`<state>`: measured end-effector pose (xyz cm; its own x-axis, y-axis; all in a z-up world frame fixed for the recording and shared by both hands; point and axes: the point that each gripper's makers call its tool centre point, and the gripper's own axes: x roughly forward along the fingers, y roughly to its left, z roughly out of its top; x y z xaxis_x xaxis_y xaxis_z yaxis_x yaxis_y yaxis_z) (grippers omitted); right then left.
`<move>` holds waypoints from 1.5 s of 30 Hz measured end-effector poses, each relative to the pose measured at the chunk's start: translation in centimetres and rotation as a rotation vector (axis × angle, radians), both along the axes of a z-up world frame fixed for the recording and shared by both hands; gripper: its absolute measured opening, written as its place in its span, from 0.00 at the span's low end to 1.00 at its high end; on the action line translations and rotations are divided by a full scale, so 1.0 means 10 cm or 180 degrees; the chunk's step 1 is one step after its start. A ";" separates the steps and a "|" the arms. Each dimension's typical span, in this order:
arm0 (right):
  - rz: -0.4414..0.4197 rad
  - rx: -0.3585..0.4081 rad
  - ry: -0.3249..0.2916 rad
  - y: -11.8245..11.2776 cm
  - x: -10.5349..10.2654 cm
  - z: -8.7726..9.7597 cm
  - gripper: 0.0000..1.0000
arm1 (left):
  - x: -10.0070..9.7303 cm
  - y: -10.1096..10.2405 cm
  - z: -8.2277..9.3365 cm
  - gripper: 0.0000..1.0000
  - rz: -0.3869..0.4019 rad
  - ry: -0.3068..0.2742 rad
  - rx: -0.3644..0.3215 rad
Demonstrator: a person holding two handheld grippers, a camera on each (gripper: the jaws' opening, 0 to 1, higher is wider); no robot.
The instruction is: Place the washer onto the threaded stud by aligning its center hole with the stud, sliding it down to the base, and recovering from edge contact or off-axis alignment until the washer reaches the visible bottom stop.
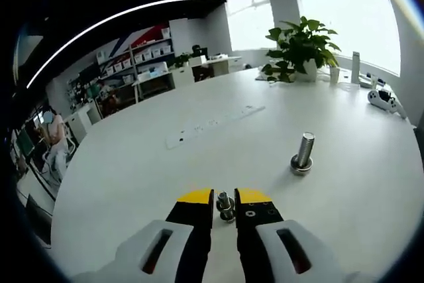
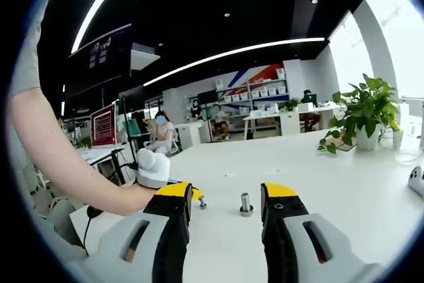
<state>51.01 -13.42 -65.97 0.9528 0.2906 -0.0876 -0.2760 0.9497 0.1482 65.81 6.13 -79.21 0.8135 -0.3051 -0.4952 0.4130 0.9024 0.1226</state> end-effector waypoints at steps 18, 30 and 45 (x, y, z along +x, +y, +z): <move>0.0019 -0.0020 0.0000 0.00 0.02 -0.03 0.43 | -0.04 0.06 0.21 0.15 0.0098 -0.0133 -0.0158; 0.0026 -0.0082 0.0032 0.03 -0.01 -0.06 0.44 | -0.30 0.12 0.48 0.17 0.0055 -0.0336 -0.0253; 0.0008 -0.0170 0.0016 0.02 -0.03 -0.06 0.45 | -0.97 0.63 0.89 0.20 0.0223 -0.0598 -0.0537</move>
<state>50.66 -13.21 -66.59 0.9516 0.2878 -0.1078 -0.2778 0.9555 0.0988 56.13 12.41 -70.28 0.9084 -0.3102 -0.2803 0.3331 0.9422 0.0365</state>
